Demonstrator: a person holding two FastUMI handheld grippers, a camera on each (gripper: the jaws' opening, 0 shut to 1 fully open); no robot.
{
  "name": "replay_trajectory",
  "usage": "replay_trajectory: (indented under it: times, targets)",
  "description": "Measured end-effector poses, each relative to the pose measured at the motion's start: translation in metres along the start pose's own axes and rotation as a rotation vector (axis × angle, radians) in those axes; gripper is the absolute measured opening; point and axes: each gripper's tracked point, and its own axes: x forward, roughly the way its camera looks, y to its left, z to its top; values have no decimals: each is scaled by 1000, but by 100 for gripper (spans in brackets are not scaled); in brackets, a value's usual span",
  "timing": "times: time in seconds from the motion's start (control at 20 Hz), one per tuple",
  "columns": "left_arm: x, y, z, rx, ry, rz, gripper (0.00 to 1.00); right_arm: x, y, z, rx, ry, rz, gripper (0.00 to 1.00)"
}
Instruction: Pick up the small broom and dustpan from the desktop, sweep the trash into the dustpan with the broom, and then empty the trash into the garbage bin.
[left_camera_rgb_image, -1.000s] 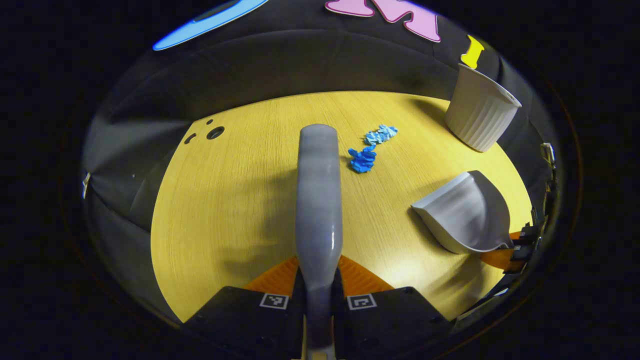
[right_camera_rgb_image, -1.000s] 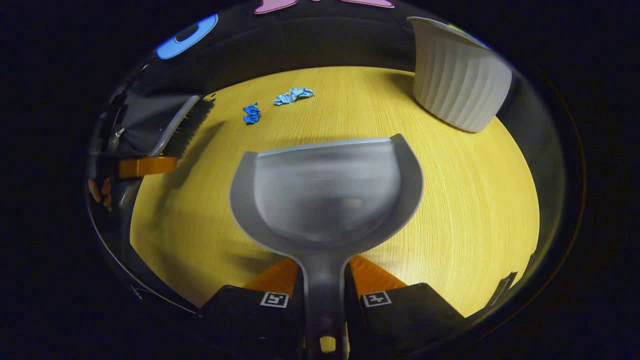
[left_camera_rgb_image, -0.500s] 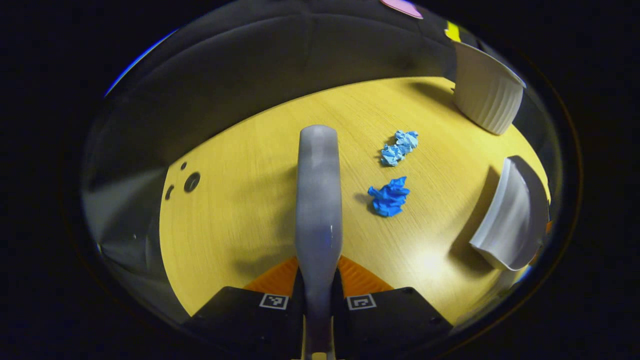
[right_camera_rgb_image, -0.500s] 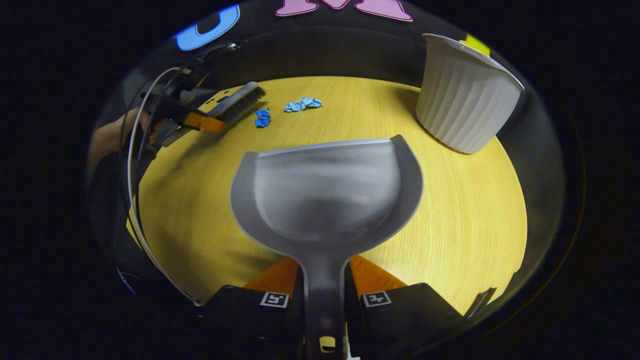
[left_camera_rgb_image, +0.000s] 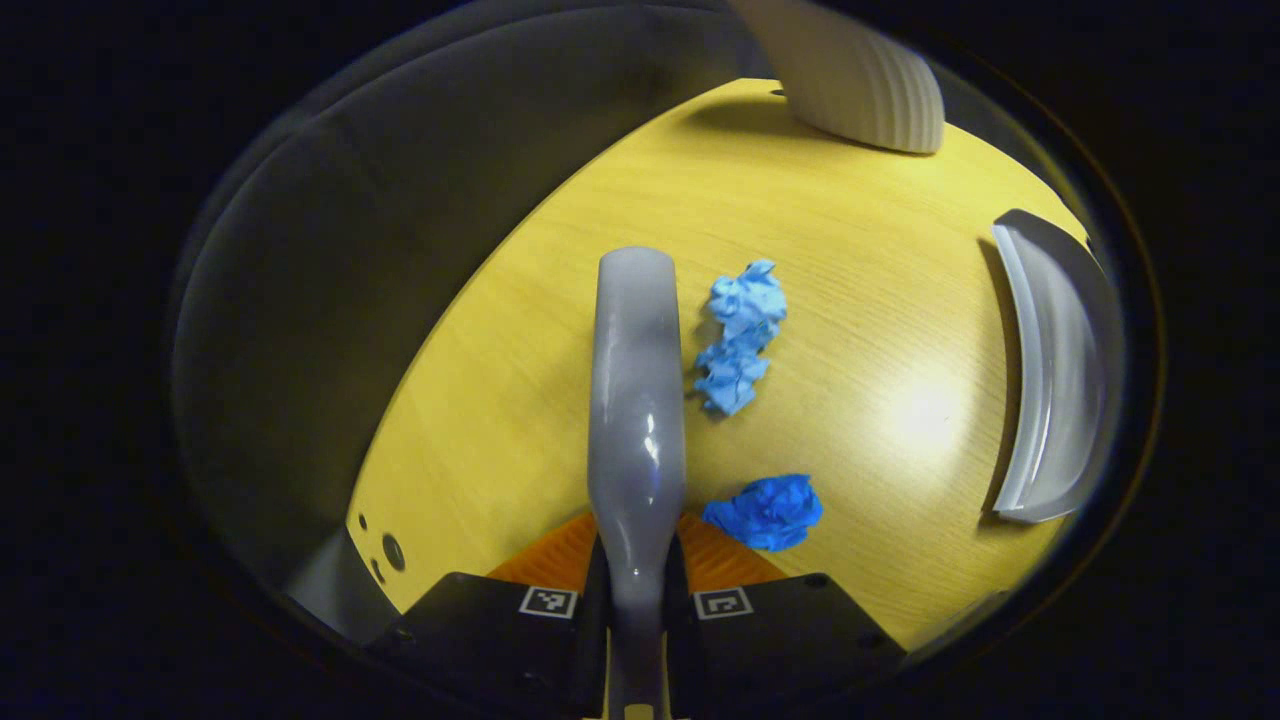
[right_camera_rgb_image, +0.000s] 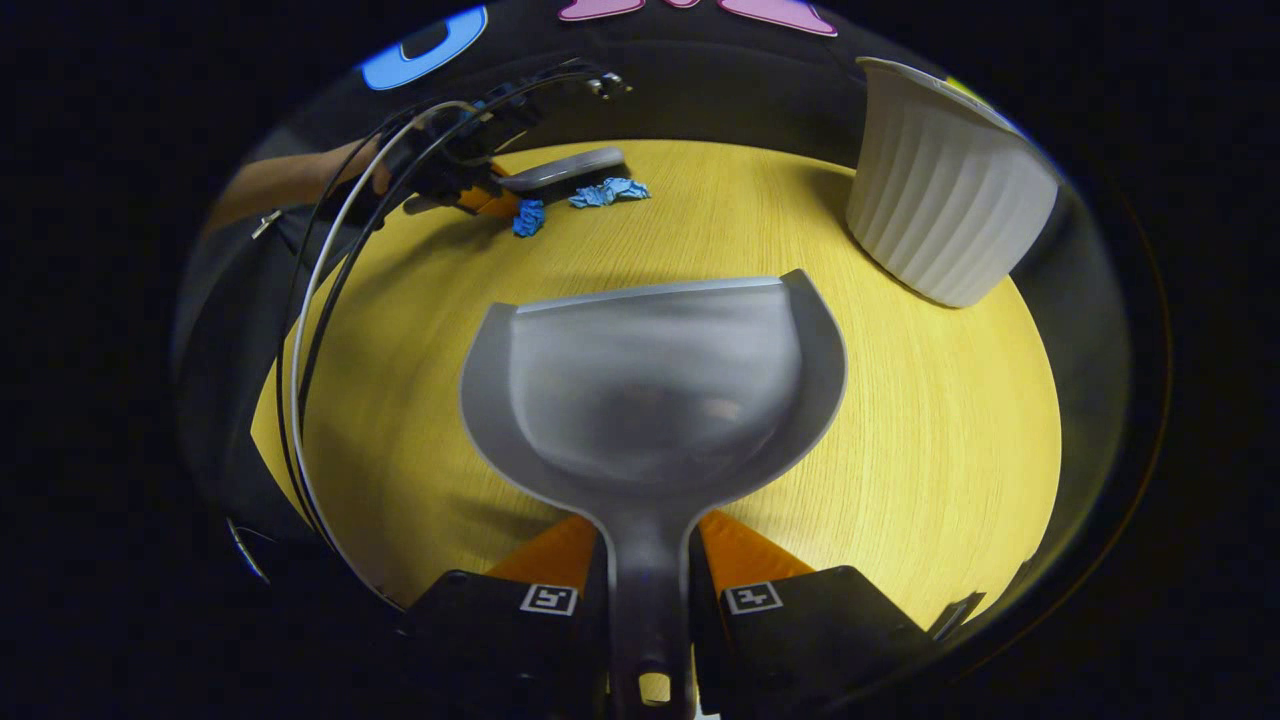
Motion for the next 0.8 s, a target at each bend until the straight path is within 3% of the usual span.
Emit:
replay_trajectory:
  times: [0.1, 0.2, 0.35, 0.6, 0.65, 0.7, 0.75, 0.8]
  targets:
    - [5, -8, 8, 81, -1, -24, 28, 6, -4, 0, -9, 8, 12, 35]
    - [-6, -16, 11, 104, -3, -68, 28, 12, -6, 5, -16, 2, 23, 39]
    - [-18, -36, 7, 80, 3, -174, 28, 12, -7, 9, -19, 4, 40, 39]
    - [-53, -110, -4, 24, 31, -383, 28, 12, -4, 7, -42, -10, 64, 39]
    - [-61, -122, -4, 16, 34, -408, 31, 12, -4, 7, -53, -15, 68, 39]
    - [-65, -125, -1, 28, 36, -390, 28, 12, -5, 6, -70, -22, 72, 39]
    - [-67, -128, -1, 21, 47, -397, 31, 13, -7, 7, -78, -27, 79, 30]
    - [-67, -130, -1, 12, 58, -406, 28, 12, -7, 7, -82, -27, 85, 30]
